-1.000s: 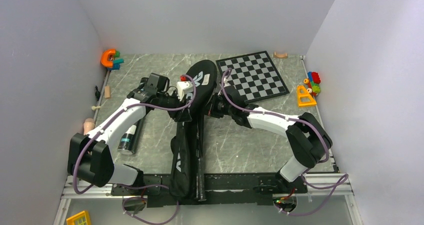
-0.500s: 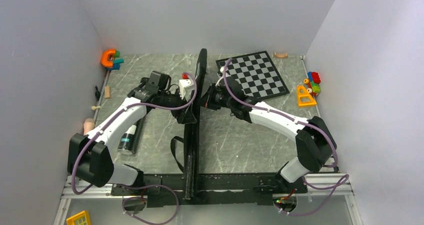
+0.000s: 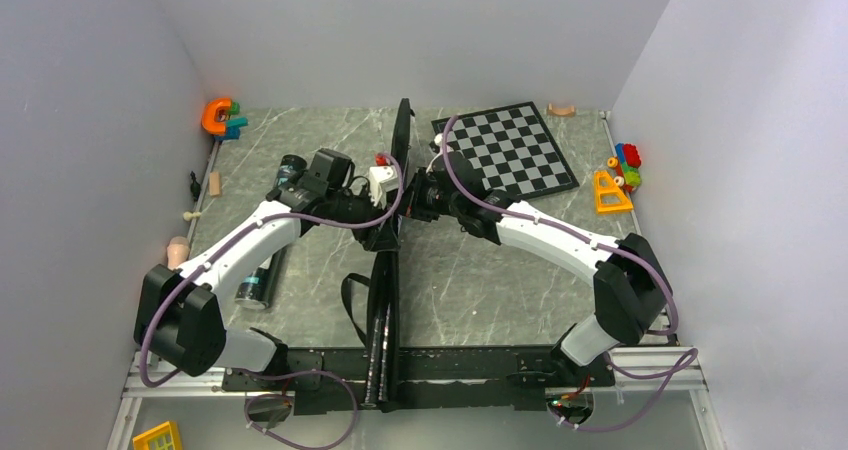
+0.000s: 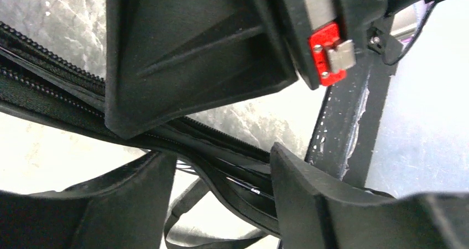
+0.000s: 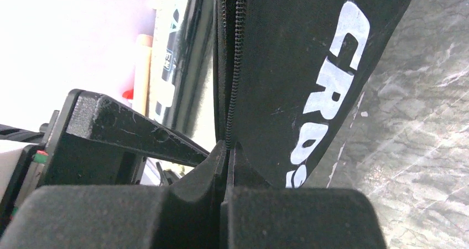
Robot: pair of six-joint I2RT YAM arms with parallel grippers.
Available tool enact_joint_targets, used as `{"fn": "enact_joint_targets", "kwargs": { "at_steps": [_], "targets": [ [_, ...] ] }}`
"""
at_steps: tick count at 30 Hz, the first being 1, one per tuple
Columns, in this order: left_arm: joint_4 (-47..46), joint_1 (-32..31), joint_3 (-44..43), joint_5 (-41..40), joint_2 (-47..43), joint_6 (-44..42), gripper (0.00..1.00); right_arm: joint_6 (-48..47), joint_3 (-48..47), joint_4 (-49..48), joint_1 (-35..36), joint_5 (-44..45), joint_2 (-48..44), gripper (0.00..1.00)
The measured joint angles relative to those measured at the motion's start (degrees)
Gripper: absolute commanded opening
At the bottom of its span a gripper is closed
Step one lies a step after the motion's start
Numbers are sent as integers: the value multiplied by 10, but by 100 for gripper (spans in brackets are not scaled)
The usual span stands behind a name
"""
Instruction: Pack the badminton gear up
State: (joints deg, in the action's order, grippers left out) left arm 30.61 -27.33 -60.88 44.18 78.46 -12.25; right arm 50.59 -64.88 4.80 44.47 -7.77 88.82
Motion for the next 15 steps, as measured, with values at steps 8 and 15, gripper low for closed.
{"fn": "enact_joint_targets", "kwargs": {
  "at_steps": [8, 15],
  "targets": [
    [-24, -10, 17, -59, 0, 35, 0, 5, 2, 3, 3, 16, -1, 0],
    [-17, -20, 13, -96, 2, 42, 0, 10, 17, 3, 3, 30, -13, 3]
  ]
}}
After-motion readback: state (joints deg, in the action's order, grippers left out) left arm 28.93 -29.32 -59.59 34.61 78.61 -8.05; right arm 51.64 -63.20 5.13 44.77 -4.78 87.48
